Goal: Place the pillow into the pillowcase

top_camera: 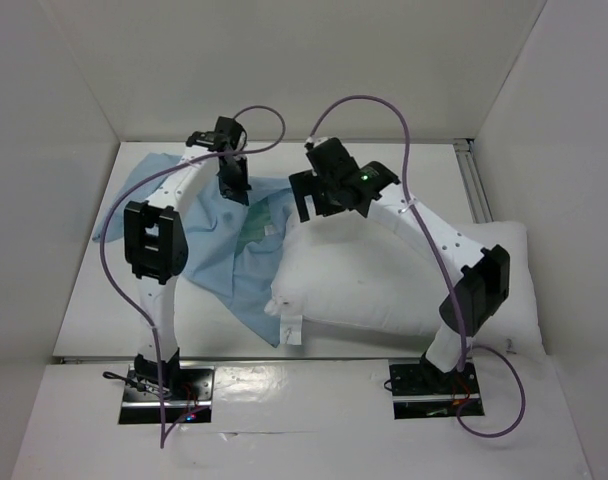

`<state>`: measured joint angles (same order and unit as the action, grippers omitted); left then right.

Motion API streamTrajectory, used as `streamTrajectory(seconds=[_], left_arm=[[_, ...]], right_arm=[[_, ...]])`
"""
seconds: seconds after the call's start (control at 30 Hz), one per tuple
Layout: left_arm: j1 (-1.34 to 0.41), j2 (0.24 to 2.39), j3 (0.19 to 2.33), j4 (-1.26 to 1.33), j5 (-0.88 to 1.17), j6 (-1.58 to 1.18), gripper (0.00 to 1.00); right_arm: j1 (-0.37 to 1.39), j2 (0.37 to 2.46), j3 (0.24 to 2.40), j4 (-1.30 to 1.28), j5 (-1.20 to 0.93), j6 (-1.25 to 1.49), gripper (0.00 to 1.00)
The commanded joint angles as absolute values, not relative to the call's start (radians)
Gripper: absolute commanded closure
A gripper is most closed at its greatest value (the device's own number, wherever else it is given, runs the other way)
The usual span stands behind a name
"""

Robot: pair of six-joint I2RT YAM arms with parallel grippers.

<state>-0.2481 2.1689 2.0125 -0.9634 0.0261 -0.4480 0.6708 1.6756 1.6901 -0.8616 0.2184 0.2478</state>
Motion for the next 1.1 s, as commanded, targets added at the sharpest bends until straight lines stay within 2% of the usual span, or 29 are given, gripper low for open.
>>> streamTrajectory(seconds=[0.0,0.1,0.13,0.17,0.2,0.23,0.27,0.47,0.67,1.07], left_arm=[[-0.203,2.057,2.075,-0.988,0.225,-0.451,1.0],[-0.193,2.029,2.088,-0.988,0.305,-0.46,1.0],[-0.193,2.029,2.088,-0.988,0.322,-0.46,1.0],[-0.184,2.017,2.1,-0.988,0.353,-0.46,1.0],[-0.184,2.007,2.1,-0.988,0.37,-0.46,1.0],[-0.184,2.006,2.1,-0.988,0.383,-0.46,1.0],[-0.184,1.994,2.1,-0.988,0.409,-0.46,1.0],[-0.184,1.922,2.075,-0.979,0.442,-0.442,1.0],[-0.184,1.922,2.086,-0.988,0.466,-0.442,1.0],[-0.175,1.913,2.086,-0.997,0.476,-0.442,1.0]], right_arm=[[0.712,1.735,1.729,-0.907,0.123,0.307,0.0],[0.712,1.761,1.616,-0.806,0.069,0.417,0.0],[0.712,1.776,1.583,-0.783,0.069,0.442,0.03],[0.712,1.787,1.524,-0.735,0.069,0.472,0.21],[0.712,1.787,1.504,-0.717,0.087,0.486,0.58],[0.712,1.787,1.494,-0.716,0.116,0.508,0.9],[0.712,1.763,1.494,-0.716,0.135,0.524,1.0],[0.712,1.589,1.571,-0.663,0.206,0.419,1.0],[0.748,1.578,1.744,-0.733,0.083,0.31,1.0],[0.795,1.611,1.669,-0.73,-0.041,0.299,1.0]])
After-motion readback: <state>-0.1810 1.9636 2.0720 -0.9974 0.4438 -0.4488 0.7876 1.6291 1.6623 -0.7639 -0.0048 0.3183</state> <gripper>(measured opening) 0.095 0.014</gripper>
